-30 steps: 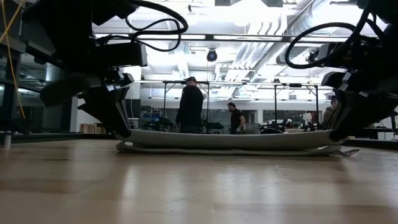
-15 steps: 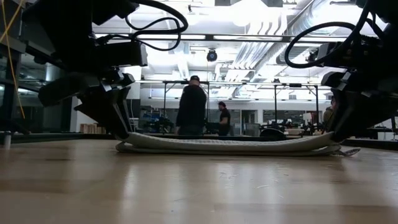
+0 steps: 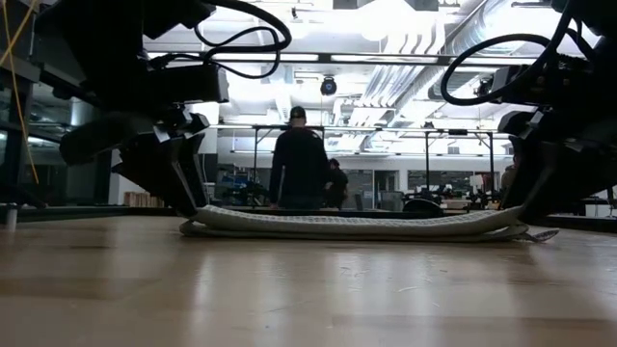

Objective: Fold microfiber towels
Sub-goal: Fold the gray microfiber towel

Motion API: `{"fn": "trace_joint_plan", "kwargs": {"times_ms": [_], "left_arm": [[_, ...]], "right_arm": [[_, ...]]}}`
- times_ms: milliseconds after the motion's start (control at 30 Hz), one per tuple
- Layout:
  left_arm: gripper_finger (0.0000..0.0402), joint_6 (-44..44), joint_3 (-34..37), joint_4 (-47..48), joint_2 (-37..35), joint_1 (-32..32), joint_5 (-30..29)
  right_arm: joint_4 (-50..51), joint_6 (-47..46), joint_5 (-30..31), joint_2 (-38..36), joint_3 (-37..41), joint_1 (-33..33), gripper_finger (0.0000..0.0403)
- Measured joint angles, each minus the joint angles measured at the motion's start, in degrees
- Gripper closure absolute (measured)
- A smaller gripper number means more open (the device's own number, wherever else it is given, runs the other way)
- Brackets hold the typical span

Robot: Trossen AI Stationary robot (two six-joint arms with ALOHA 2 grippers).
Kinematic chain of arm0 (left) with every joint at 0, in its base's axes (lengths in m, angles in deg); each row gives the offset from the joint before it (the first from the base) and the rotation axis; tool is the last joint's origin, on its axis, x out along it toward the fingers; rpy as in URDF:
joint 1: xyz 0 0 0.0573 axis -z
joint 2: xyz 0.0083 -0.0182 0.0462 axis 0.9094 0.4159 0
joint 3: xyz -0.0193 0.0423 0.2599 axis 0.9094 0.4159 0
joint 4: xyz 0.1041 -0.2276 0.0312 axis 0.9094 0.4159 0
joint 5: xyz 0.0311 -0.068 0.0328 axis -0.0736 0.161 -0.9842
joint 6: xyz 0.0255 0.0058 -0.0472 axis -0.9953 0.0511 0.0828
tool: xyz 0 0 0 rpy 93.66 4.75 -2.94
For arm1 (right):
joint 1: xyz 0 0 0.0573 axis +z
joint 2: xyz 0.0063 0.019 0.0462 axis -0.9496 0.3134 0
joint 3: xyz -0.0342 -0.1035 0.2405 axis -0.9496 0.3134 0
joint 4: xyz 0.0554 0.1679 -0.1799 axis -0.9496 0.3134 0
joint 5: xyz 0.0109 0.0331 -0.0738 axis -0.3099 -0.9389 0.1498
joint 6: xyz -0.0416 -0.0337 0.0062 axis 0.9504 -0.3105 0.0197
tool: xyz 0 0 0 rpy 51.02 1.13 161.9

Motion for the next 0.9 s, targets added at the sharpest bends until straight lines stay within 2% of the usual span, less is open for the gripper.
{"fn": "trace_joint_plan", "kwargs": {"times_ms": [200, 600, 900], "left_arm": [[0.025, -1.36, -2.48, 1.46, -0.02, 0.0, -0.02], [0.0249, -2.81, -5.08, 3.17, -0.02, 0.0, -0.04], [0.0249, -6.13, -8.75, 6.03, -0.02, -0.02, -0.48]], "right_arm": [[-0.07, -0.01, -0.49, 0.0, 0.0, 0.0, 0.0219], [-0.17, 0.36, -1.6, 0.01, -0.06, 0.0, 0.0213], [1.13, 5.05, -1.4, 0.01, -4.81, -1.31, 0.0213]]}}
